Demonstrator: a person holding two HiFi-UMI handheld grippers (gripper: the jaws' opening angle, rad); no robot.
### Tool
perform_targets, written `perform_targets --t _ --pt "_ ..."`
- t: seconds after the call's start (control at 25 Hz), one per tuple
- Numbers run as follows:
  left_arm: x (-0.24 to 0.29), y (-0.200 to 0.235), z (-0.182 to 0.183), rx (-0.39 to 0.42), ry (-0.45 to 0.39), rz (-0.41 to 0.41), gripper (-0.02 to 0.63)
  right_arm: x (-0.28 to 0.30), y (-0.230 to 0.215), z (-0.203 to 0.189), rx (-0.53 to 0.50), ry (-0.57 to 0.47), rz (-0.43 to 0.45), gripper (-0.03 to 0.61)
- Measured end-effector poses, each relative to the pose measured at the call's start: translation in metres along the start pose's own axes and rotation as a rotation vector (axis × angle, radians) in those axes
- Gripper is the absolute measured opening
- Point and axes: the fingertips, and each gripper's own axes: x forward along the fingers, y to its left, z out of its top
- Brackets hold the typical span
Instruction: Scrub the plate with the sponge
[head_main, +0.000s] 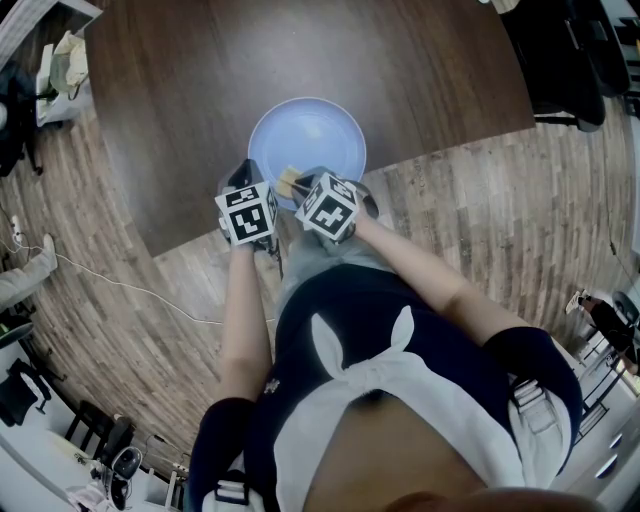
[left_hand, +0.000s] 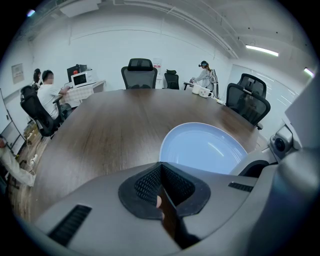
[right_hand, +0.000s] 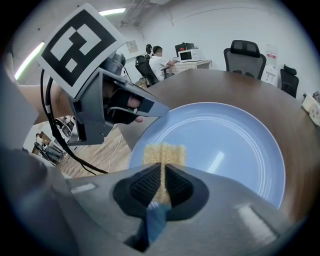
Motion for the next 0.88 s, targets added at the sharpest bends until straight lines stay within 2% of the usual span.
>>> perform_targets --t 0.28,0.88 --pt "-0.004 0.001 0.004 -0.001 -0.008 0.007 -0.002 0.002 0.013 -0.001 -0.049 0.014 0.052 0.023" --pt "-0.001 -0.001 0.002 0.003 -0.002 -0.001 -0.002 -0.005 0.012 -0.013 -0.101 0.065 0.071 0.023"
